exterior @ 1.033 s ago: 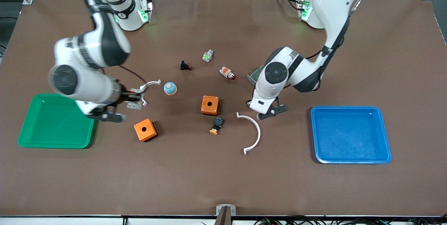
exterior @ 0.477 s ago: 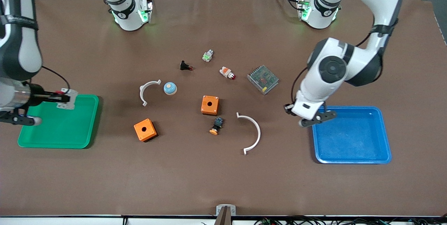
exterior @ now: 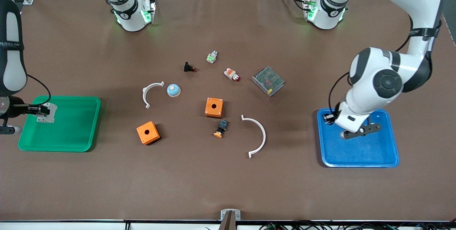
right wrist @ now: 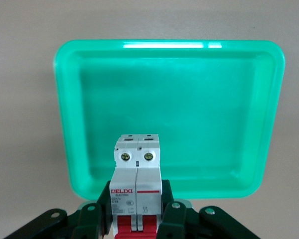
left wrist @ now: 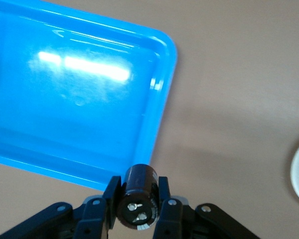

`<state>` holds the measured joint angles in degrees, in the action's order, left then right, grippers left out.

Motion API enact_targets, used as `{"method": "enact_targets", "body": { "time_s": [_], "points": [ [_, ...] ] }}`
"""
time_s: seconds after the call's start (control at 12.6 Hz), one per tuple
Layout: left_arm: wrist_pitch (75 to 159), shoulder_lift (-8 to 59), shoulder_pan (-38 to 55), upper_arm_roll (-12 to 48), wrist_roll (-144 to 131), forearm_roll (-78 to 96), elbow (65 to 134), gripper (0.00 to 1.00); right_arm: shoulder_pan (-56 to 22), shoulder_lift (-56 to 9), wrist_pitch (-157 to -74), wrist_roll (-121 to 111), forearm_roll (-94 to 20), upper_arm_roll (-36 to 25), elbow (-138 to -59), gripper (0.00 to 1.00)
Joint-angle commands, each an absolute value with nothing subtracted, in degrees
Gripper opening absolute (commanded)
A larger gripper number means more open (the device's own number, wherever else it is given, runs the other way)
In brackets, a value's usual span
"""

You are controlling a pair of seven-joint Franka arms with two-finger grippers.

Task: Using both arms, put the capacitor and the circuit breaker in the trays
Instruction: 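Carry the capacitor to the blue tray while the right gripper carries the breaker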

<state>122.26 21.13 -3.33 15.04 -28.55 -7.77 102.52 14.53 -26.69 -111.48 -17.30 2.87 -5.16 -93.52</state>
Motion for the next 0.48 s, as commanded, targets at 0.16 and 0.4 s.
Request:
{"method": "enact_targets", "body": {
  "time_s": [0.16, 0.4],
  "points": [
    [126.29, 25.04, -9.83, 15.47, -24.36, -11.76, 102.66, 0.00, 17.40, -35.06, -116.18, -21.71, 4.05, -3.96, -88.77, 0.09],
    [129.63, 27.85, -13.08, 15.47, -18.31, -12.92, 102.66, 0.00, 18.45, -36.65, -118.56, -20.92, 3.08, -3.87, -89.12, 0.09]
  ]
}}
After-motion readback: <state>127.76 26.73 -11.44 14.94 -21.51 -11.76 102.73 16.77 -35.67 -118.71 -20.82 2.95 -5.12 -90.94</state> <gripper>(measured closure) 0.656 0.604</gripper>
